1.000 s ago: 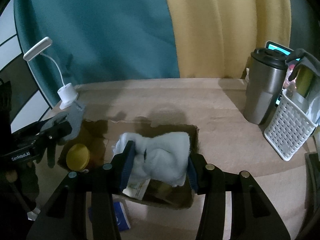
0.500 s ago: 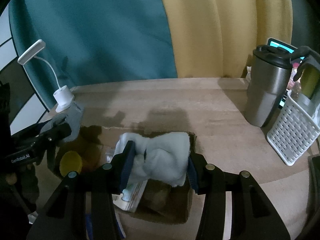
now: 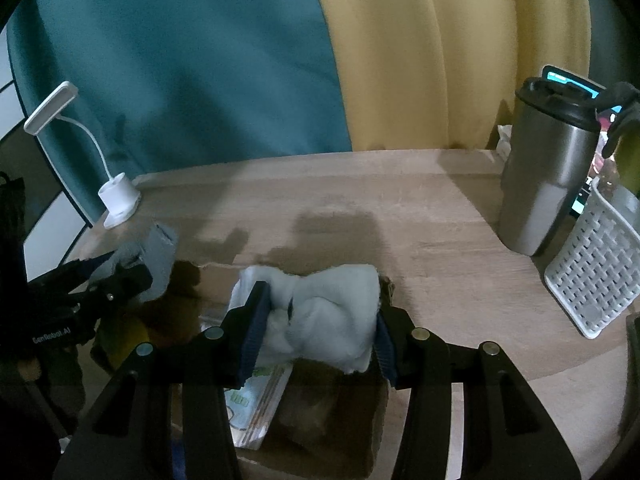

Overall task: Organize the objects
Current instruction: 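Carry the gloves with left gripper over the box while right carries the white cloth over, then lower and release the gloves with left gripper while right releases the white cloth in the box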

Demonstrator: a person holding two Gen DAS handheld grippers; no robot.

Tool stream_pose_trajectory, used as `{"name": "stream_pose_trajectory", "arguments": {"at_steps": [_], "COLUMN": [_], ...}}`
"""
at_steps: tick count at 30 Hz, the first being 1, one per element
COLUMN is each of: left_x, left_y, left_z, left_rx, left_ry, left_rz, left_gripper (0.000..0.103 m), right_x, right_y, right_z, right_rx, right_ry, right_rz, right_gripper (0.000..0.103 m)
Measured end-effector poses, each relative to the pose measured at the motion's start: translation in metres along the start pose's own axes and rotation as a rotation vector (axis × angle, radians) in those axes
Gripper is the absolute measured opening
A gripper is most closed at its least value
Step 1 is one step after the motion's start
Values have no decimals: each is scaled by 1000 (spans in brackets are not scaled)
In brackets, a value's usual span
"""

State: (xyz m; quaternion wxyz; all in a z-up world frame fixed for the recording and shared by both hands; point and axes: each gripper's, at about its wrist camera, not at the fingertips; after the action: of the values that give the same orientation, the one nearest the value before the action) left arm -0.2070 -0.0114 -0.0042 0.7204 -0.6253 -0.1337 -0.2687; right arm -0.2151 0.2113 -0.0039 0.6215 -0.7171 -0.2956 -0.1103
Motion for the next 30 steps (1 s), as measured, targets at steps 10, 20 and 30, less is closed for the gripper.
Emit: {"name": "stream_pose_trajectory", "arguments": {"at_steps": [10, 20, 30], "left_x": [-12, -7, 5], "left_y": [3, 2, -1], "left_z": [3, 1, 1], "left_rx": [-22, -19, 6], "left_ry": [-12, -8, 3], "left_rz": [-27, -38, -7], "left_gripper": [76, 79, 97], "right_x": [-15, -23, -13], "right_y": [3, 8, 8], "right_z": [2, 2, -1], "right_rx": [3, 7, 22], "right_ry": [12, 35, 21], "right_rz": [-23, -36, -6], "right_gripper": [52, 58, 70]}}
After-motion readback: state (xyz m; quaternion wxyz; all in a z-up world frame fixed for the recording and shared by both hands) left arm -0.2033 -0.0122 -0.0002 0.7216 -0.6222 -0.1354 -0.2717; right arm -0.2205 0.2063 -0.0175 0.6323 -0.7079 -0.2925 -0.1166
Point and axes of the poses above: each gripper's, at about its wrist camera, not at the fingertips, and x roughly against the way its jaws point, z to its right, y to its underside, and after that the axes turned 12 degrees about z, right-handed
